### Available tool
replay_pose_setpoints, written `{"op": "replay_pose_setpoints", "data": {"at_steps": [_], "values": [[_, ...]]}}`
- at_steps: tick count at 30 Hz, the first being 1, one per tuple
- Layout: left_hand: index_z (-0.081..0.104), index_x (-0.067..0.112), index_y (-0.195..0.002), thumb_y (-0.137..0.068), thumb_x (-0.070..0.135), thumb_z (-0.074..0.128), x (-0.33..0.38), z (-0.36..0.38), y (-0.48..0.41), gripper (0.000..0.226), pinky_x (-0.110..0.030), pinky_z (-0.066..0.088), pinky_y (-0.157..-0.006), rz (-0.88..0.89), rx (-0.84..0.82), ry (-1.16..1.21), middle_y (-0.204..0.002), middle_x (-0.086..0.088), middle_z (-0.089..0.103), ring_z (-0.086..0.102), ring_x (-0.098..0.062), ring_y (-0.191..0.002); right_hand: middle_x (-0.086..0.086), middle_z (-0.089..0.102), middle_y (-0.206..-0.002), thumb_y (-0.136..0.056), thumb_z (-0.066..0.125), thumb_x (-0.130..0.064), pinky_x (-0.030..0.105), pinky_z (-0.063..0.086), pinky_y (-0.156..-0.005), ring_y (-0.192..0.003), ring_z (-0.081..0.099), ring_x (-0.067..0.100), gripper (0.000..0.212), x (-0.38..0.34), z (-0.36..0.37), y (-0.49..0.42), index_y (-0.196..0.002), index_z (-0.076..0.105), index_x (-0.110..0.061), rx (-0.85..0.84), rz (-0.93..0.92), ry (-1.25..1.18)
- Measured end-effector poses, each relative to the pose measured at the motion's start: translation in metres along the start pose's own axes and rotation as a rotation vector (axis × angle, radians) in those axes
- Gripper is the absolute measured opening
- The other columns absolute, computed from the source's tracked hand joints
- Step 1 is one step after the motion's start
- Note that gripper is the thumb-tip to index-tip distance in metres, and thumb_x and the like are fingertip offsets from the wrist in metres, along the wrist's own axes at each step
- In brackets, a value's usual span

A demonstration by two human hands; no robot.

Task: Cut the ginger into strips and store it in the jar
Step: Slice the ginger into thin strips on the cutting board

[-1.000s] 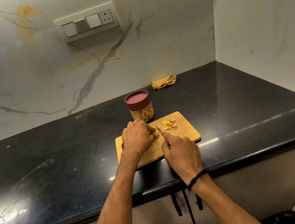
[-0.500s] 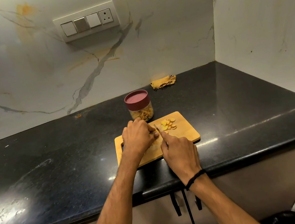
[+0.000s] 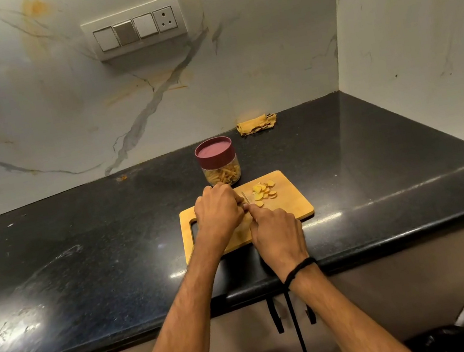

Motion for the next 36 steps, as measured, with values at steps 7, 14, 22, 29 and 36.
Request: {"op": "replay_pose_setpoints", "data": {"at_steps": [7, 14, 22, 29, 36], "values": [[0.078, 0.026, -0.11, -0.086, 0.048, 0.074, 0.002, -0.001, 0.005, 0.032, -0.042, 0.057, -0.081, -0.062, -0.016, 0.065, -0.1, 0.004, 0.07, 0.06, -0.016, -0.09, 0.001, 0.058, -0.088, -0.104, 0.039, -0.025, 0.026, 0.036, -0.063, -0.076, 0.056, 0.017, 0.035, 0.004, -0.009, 0.031, -0.138, 0.042, -0.026, -0.047, 0.034, 0.07], [0.078, 0.024, -0.11, -0.086, 0.044, 0.074, -0.002, -0.008, 0.01, 0.031, -0.038, 0.055, -0.085, -0.073, -0.004, 0.111, -0.102, 0.005, 0.071, 0.056, -0.012, -0.088, -0.005, 0.058, -0.086, -0.104, 0.037, -0.034, 0.02, 0.034, -0.064, -0.071, 0.046, 0.009, 0.041, 0.019, -0.028, 0.043, -0.145, 0.038, -0.034, -0.001, 0.073, -0.043], [0.073, 0.028, -0.119, -0.084, 0.04, 0.079, -0.005, -0.006, 0.008, 0.037, -0.037, 0.058, -0.083, -0.066, -0.083, 0.274, -0.115, 0.007, 0.072, 0.063, -0.011, -0.098, -0.005, 0.068, -0.093, -0.103, 0.042, -0.034, 0.014, 0.034, -0.057, -0.068, 0.047, 0.005, 0.042, 0.014, -0.02, 0.016, -0.145, 0.043, -0.033, 0.023, 0.091, -0.134], [0.074, 0.023, -0.12, -0.085, 0.033, 0.079, -0.007, -0.006, 0.004, 0.036, -0.038, 0.058, -0.091, -0.042, -0.176, 0.41, -0.117, 0.005, 0.073, 0.065, -0.009, -0.098, -0.004, 0.068, -0.098, -0.103, 0.04, -0.035, 0.019, 0.039, -0.063, -0.074, 0.05, 0.007, 0.042, 0.015, -0.014, 0.017, -0.144, 0.043, -0.033, 0.008, 0.096, -0.091], [0.076, 0.019, -0.115, -0.084, 0.029, 0.08, -0.015, -0.004, 0.004, 0.032, -0.034, 0.059, -0.087, -0.064, -0.169, 0.446, -0.112, 0.002, 0.074, 0.063, -0.007, -0.087, -0.006, 0.066, -0.097, -0.103, 0.039, -0.036, 0.014, 0.034, -0.062, -0.072, 0.045, 0.004, 0.044, 0.02, -0.017, 0.025, -0.147, 0.037, -0.034, 0.042, 0.126, -0.108]]}}
Point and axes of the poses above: each hand's wrist, its own y-axis away from the middle knuckle, its own z-axis out of the palm, x = y × z, the point moved 4 cm from there along -y, towards the middle knuckle
